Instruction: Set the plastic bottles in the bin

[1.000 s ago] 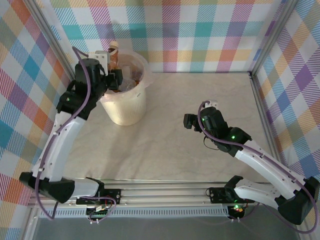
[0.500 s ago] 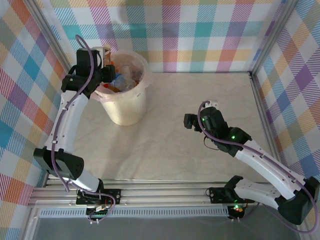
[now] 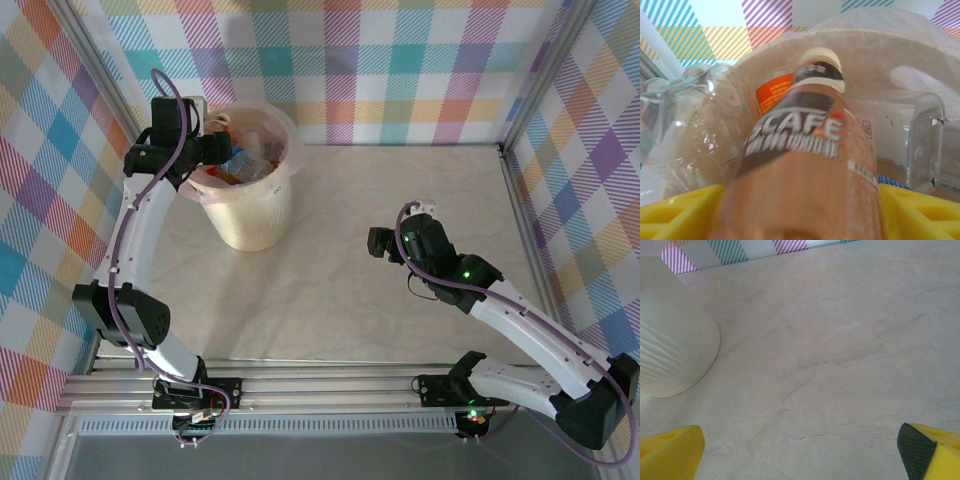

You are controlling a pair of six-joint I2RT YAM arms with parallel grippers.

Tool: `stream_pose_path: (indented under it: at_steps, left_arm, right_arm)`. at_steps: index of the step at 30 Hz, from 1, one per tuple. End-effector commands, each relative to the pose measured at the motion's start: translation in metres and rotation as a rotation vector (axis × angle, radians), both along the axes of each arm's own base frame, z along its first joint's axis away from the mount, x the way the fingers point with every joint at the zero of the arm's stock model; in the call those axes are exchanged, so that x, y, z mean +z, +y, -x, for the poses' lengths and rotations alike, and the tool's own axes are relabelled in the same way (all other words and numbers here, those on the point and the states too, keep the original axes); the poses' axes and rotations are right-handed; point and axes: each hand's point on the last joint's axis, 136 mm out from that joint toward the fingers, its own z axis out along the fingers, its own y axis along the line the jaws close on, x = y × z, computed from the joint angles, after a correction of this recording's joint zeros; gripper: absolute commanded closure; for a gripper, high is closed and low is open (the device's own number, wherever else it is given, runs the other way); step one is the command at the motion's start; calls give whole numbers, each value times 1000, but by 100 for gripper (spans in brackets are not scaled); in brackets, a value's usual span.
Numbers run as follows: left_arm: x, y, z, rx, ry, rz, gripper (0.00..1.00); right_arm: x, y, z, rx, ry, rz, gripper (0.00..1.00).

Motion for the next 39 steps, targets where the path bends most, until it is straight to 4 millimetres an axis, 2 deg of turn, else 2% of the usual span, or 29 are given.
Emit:
stream_pose_path:
  at_steps: [1, 5, 11, 17, 22, 25, 33, 39]
  left_arm:
    - [11, -2, -6, -25, -33, 13, 22]
    - [20, -4, -4, -30, -59, 32, 22]
    - [44, -3, 3, -20, -127, 46, 22]
    - [56, -3, 5, -13, -166, 64, 28]
    - [56, -14, 2, -56, -170, 111, 31]
    - [49, -16, -1, -63, -152, 120, 32]
    - [36, -12, -2, -39, -110, 117, 35]
    - [49, -13, 12, -35, -122, 147, 25]
  right_arm:
    - [2, -3, -2, -10, -11, 16, 0]
    - [2, -3, -3, -12, -10, 17, 0]
    - [0, -1, -4, -8, -3, 17, 0]
    - [-3, 2, -5, 0, 6, 15, 0]
    - [-2, 2, -5, 0, 6, 14, 0]
    - [-2, 2, -4, 1, 5, 12, 0]
    - [-4, 1, -3, -1, 8, 10, 0]
    - [-2, 0, -3, 2, 4, 12, 0]
